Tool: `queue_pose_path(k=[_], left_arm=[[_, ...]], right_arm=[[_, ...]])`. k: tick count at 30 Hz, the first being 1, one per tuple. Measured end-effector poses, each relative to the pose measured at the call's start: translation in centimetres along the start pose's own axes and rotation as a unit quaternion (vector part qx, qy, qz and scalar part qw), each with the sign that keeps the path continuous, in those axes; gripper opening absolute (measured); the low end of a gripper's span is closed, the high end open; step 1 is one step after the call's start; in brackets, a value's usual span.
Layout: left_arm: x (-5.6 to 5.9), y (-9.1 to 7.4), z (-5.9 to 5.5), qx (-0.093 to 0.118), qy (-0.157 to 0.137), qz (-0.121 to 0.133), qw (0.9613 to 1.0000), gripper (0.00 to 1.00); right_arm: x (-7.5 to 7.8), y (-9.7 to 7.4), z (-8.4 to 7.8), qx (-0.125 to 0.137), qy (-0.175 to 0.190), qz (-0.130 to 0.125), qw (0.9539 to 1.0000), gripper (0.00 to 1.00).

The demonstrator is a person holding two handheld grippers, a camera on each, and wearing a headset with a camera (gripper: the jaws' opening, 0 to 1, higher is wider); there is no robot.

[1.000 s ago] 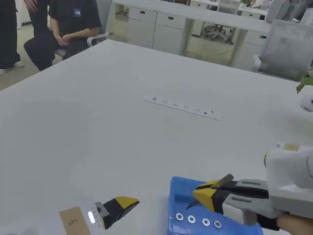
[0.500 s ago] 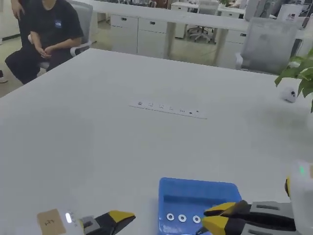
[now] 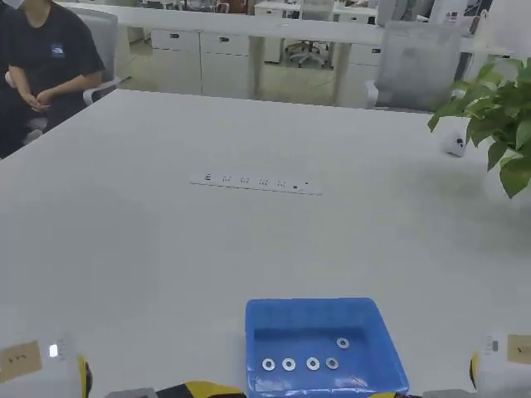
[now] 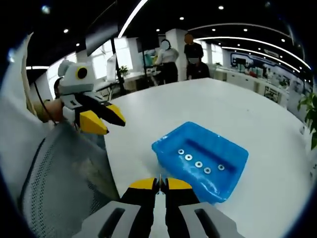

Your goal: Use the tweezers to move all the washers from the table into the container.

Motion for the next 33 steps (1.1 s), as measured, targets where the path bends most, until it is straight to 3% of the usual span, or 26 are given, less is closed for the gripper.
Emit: queue_pose_path(k=[5,8,10,11,14,21,23,26,28,31,33], left_arm=[[0.6,1.9,0.6,-0.027,0.026,-0.040,0.9985,0.18],[1.7,3.4,0.7,-0.054,0.052,-0.080,0.9940,0.19],[2.6,4.2,0.6,-0.076,0.079,-0.109,0.9880,0.18],[2.8,4.4,0.6,-0.088,0.092,-0.110,0.9858,0.18],[3.4,5.1,0.3,-0.128,0.142,-0.124,0.9737,0.14],[4.1,6.2,-0.1,-0.166,0.182,-0.148,0.9580,0.06],[4.6,6.4,-0.1,-0.169,0.198,-0.167,0.9512,0.04],[4.9,6.8,0.0,-0.166,0.202,-0.172,0.9497,0.00],[4.8,7.0,-0.1,-0.175,0.208,-0.170,0.9472,0.00],[4.7,7.2,0.0,-0.178,0.207,-0.171,0.9468,0.00],[4.3,7.3,-0.1,-0.193,0.228,-0.163,0.9403,0.00]], right_arm=[[-1.0,0.2,-1.0,-0.026,-0.071,0.005,0.9971,0.03],[-2.0,0.2,-1.0,-0.032,-0.121,0.024,0.9918,0.03],[-2.6,0.3,-0.9,-0.034,-0.150,0.035,0.9875,0.03],[-2.8,0.3,-0.9,-0.036,-0.160,0.040,0.9857,0.03],[-3.3,0.3,-0.8,-0.041,-0.180,0.050,0.9815,0.03],[-4.3,0.5,-1.7,-0.070,-0.245,0.074,0.9641,0.03],[-4.3,0.5,-1.8,-0.071,-0.248,0.073,0.9633,0.03],[-4.2,0.4,-1.7,-0.070,-0.245,0.075,0.9641,0.03],[-4.0,0.3,-1.6,-0.068,-0.241,0.074,0.9654,0.03],[-3.9,0.3,-1.6,-0.068,-0.242,0.072,0.9652,0.03],[-3.6,0.4,-1.8,-0.072,-0.243,0.070,0.9649,0.03]])
Point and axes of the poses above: the centre of the closed fingertips' face, and the gripper's own axes: y roughly forward along the fingers, x roughly to its right, z roughly out of its top, the point moved 3 cm from there along -y, roughly backward along the fingers, and after that the axes turned 13 degrees about -z, right-handed, at the moved point
